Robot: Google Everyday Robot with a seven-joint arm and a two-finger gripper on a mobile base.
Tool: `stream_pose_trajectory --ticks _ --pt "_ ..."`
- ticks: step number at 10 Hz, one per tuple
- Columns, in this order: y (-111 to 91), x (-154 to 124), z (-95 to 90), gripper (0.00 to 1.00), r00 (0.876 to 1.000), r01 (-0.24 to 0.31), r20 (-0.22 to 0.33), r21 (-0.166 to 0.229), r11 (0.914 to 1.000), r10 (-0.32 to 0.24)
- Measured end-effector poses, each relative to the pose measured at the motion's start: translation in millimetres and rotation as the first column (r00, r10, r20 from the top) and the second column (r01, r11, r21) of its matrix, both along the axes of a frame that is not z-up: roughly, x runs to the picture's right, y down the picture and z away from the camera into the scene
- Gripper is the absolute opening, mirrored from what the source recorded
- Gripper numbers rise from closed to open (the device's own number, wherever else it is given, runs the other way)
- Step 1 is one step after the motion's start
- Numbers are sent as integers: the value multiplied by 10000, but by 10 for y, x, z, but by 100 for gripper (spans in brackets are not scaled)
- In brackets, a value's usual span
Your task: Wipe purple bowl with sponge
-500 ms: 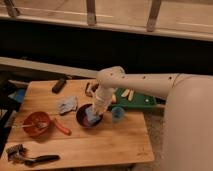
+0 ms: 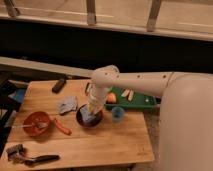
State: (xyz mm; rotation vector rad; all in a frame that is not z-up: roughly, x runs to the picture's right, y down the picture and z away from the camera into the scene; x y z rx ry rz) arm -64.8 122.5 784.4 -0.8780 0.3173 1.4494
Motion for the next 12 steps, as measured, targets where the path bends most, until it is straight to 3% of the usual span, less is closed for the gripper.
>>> stream_pose_trajectory --ticks 4,7,12 --pt "99 150 2 0 9995 -64 -317 -263 9996 55" --pt "2 293 94 0 9975 -88 -708 -225 9997 72" --pt "-46 85 10 0 9998 1 -187 41 10000 0"
